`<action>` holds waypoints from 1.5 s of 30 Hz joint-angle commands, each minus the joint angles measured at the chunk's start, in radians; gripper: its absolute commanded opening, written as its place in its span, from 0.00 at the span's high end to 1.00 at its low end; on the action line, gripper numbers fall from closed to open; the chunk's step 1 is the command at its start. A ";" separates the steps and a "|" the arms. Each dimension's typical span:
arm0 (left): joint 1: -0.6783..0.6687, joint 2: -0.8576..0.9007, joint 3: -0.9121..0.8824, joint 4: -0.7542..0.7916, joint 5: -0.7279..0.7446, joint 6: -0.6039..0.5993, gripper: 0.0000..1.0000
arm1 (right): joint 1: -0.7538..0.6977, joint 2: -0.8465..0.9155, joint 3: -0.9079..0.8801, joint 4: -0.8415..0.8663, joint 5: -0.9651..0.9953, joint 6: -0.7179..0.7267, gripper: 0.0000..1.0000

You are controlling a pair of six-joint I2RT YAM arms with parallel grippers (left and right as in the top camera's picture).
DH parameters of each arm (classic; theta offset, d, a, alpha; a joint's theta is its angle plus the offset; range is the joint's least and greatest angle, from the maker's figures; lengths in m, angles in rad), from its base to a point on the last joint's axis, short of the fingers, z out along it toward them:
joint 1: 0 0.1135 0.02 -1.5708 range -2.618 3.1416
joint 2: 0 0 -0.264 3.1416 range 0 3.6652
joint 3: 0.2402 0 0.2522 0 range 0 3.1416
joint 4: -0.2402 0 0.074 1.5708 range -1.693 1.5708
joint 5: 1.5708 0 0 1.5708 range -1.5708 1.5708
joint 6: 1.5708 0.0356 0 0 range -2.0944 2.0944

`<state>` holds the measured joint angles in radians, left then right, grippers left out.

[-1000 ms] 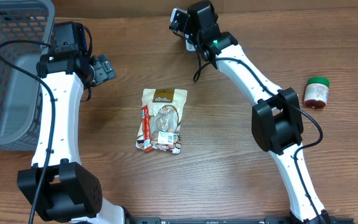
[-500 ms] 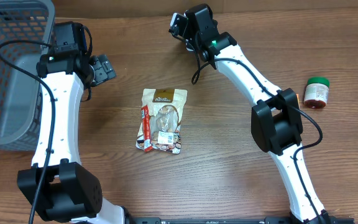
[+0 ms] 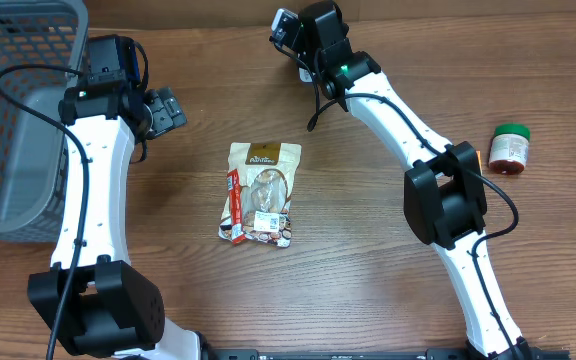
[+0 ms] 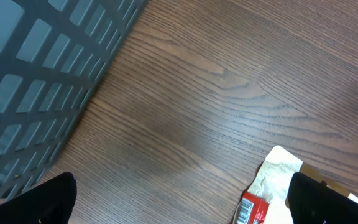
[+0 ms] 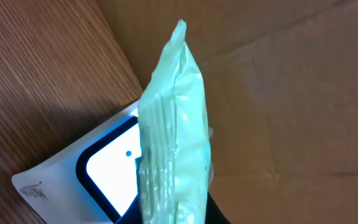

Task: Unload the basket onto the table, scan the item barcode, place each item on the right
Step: 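Hold the mint-green pack in front of the white scanner with the right gripper, then carry the mint-green pack right and lower it onto the table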

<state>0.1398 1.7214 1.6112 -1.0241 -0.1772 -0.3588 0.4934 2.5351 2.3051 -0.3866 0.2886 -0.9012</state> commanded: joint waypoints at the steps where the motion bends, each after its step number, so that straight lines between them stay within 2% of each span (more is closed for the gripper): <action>1: 0.002 -0.002 0.012 0.003 -0.014 0.016 0.00 | 0.005 -0.003 0.011 -0.005 0.014 0.011 0.96; 4: 0.002 -0.002 0.012 0.003 -0.014 0.016 0.00 | 0.005 -0.005 0.011 -0.007 0.017 0.012 0.96; 10: 0.002 -0.002 0.012 0.003 -0.013 0.016 0.00 | 0.005 -0.100 0.011 -0.024 0.025 0.147 0.97; 14: 0.002 -0.002 0.012 0.003 -0.013 0.016 0.00 | 0.005 -0.205 0.012 -0.093 0.023 0.218 0.97; 19: 0.002 -0.002 0.012 0.003 -0.013 0.016 0.00 | -0.012 -0.351 0.012 -0.279 -0.061 0.343 0.96; 25: 0.002 -0.002 0.012 0.003 -0.013 0.016 0.00 | -0.064 -0.480 0.012 -0.618 -0.217 0.488 0.96; 31: 0.002 -0.002 0.012 0.003 -0.013 0.016 0.00 | -0.145 -0.480 0.011 -1.003 -0.389 0.532 0.96; 35: 0.002 -0.002 0.012 0.003 -0.013 0.016 0.00 | -0.197 -0.445 0.011 -1.214 -0.420 0.532 0.96; 39: 0.002 -0.002 0.012 0.003 -0.013 0.016 0.00 | -0.244 -0.436 -0.047 -1.302 -0.472 0.531 0.96; 45: 0.002 -0.002 0.012 0.003 -0.013 0.016 0.00 | -0.274 -0.436 -0.193 -1.306 -0.477 0.531 0.96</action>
<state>0.1398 1.7214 1.6112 -1.0241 -0.1772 -0.3588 0.2333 2.1078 2.1868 -1.6924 -0.1539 -0.3752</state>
